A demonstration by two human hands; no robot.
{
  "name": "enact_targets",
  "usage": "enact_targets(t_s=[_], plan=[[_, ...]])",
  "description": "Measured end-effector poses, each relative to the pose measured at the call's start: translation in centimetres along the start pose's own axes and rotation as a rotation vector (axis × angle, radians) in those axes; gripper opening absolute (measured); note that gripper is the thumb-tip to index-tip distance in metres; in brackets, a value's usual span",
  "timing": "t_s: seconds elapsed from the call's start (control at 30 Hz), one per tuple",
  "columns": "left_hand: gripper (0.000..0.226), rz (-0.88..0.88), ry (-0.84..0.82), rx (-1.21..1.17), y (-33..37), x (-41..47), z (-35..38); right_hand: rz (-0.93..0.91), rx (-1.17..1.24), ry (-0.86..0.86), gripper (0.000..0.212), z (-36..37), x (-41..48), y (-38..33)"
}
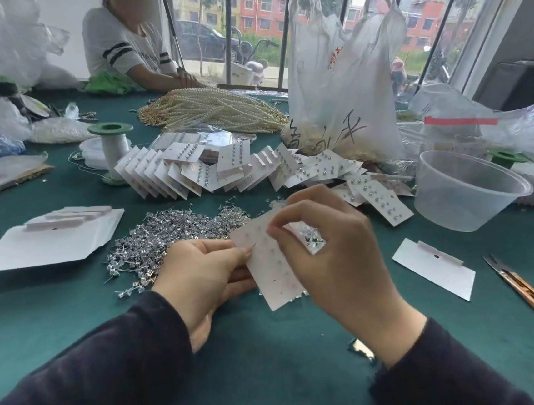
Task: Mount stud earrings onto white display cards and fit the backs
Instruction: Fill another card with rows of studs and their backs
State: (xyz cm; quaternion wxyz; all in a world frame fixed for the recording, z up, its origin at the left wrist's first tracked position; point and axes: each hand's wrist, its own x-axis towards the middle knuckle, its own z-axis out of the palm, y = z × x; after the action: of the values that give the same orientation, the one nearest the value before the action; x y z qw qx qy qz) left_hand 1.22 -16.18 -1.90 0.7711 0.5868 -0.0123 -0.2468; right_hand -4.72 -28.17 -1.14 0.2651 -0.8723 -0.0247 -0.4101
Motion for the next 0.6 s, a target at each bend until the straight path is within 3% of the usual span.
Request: enact_targets(t_s=[0.47, 0.6], plan=[[0.002, 0.050, -0.013, -0.002, -0.5, 0.2, 0.0, -0.005, -0.004, -0.018, 0.005, 2.1, -0.8, 0.3], [0.023, 0.068, -0.008, -0.003, -0.6, 0.2, 0.0, 0.006, -0.015, -0.009, 0.004, 2.3, -0.9, 0.4]])
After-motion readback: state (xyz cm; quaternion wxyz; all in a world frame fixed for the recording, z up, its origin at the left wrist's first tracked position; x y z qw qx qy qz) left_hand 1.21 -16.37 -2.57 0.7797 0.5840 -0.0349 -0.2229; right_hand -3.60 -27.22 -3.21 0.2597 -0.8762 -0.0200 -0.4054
